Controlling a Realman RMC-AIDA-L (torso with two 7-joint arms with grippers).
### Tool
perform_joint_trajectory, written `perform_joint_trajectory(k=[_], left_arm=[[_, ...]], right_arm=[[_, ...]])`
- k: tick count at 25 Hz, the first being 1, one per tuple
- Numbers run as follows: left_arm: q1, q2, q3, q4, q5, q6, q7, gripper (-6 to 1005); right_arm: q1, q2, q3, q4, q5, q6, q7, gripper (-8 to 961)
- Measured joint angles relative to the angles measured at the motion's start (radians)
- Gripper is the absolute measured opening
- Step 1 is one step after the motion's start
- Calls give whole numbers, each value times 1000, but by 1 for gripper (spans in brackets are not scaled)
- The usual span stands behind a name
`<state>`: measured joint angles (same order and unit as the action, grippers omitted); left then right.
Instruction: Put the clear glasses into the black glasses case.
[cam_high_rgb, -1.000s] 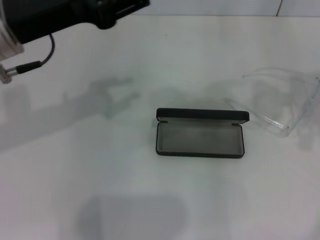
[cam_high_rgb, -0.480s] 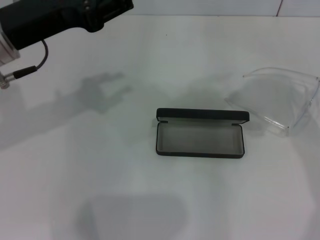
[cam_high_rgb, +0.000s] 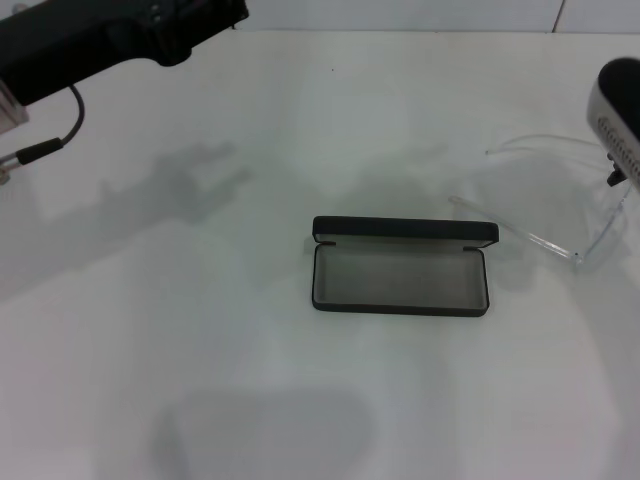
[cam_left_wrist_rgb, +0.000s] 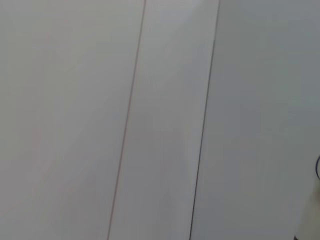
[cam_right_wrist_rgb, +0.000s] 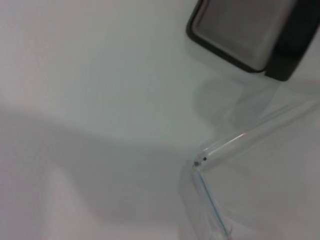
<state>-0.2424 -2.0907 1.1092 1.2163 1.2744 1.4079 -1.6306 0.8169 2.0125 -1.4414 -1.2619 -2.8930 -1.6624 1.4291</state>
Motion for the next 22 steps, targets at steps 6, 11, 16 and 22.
perform_joint_trajectory(k=[6, 11, 16, 22], left_arm=[[0, 0, -8, -25, -1, 0, 1, 468], [-3, 0, -8, -30, 0, 0, 2, 467], [-4, 0, -8, -39, 0, 0, 2, 466], [4, 0, -8, -43, 3, 1, 2, 465]], right_arm=[[8, 5, -39, 88, 0, 78, -15, 623], [17, 7, -54, 153, 1, 122, -20, 596], [32, 9, -54, 204, 5, 144, -20, 569], [66, 9, -53, 262, 3, 158, -17, 537]])
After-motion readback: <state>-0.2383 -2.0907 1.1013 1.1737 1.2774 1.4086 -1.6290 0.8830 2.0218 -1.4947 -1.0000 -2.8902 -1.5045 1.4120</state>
